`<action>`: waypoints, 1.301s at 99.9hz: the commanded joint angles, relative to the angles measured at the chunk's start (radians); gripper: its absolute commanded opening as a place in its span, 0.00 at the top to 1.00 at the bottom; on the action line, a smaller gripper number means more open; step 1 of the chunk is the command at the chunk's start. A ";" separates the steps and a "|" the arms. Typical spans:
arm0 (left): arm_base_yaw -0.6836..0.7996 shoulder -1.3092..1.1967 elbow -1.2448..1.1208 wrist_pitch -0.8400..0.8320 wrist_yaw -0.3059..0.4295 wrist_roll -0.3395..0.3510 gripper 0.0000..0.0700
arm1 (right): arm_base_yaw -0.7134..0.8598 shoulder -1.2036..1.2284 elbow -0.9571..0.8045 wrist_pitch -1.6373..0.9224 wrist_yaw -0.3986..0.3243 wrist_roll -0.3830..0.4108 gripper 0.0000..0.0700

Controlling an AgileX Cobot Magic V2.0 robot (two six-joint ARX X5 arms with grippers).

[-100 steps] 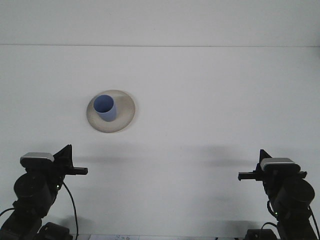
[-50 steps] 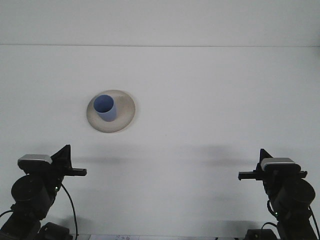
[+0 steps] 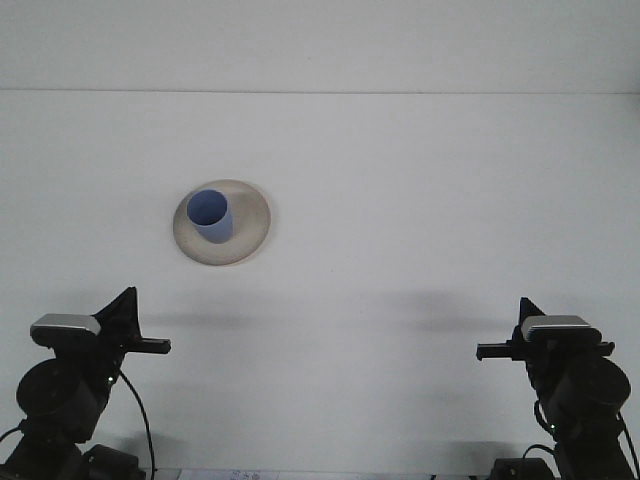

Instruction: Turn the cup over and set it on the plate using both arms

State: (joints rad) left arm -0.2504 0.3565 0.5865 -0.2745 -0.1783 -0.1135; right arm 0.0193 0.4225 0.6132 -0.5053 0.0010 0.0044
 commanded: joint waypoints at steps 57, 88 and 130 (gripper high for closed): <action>0.162 -0.354 -0.517 0.391 0.138 0.041 0.98 | 0.001 0.004 0.007 0.011 0.000 0.006 1.00; 0.166 -0.354 -0.573 0.456 0.138 0.019 0.98 | 0.001 0.003 0.007 0.050 0.000 0.006 1.00; 0.166 -0.353 -0.573 0.456 0.138 0.019 0.98 | 0.001 0.003 0.007 0.056 0.000 0.006 1.00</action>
State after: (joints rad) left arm -0.0853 0.0044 0.0334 0.1719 -0.0456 -0.0921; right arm 0.0193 0.4225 0.6132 -0.4610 0.0006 0.0044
